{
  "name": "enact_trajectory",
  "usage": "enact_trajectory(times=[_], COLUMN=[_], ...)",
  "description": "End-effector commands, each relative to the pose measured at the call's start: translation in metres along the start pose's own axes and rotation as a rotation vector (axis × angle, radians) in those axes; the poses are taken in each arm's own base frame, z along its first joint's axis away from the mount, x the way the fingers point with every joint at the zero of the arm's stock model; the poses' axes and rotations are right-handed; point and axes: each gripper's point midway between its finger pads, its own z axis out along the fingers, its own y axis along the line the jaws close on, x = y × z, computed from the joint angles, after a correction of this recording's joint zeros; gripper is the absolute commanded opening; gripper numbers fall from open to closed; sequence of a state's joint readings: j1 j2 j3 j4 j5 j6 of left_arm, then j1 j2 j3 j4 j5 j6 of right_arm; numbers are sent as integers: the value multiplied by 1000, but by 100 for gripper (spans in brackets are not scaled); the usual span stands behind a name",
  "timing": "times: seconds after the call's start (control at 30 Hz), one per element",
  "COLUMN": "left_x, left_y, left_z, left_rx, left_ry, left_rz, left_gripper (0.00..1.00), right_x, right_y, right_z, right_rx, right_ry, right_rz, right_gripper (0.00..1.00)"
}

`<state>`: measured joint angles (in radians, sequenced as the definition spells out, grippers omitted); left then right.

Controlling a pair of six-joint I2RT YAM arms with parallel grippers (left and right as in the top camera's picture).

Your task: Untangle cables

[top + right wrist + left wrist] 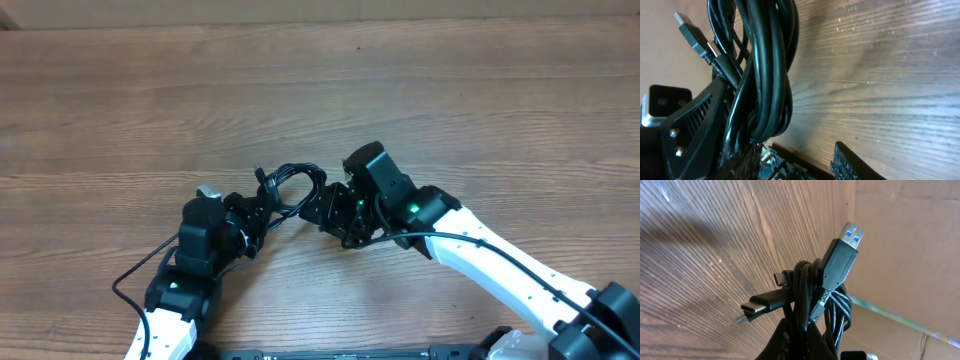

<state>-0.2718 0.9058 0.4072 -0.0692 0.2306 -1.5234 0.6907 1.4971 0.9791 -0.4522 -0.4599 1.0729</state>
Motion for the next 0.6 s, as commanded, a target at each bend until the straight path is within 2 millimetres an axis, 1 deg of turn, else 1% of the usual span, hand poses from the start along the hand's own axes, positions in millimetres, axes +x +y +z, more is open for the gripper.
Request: enact_trajectory(times=[0.0, 0.17, 0.3, 0.57], left_x=[22, 28, 37, 47], left_y=[-13, -12, -13, -13], left_z=[-3, -4, -5, -8], left_rx=[37, 37, 47, 69], left_ry=[114, 151, 200, 261], left_rz=[68, 86, 156, 258], left_gripper=[4, 4, 4, 4], right_x=[-19, -24, -29, -31], right_y=[16, 34, 48, 59], right_z=[-1, -3, -5, -8], right_rx=[-35, -108, -163, -204], right_ry=[-88, -106, -130, -143], right_rz=[-28, -31, -60, -82], right_gripper=[45, 48, 49, 49])
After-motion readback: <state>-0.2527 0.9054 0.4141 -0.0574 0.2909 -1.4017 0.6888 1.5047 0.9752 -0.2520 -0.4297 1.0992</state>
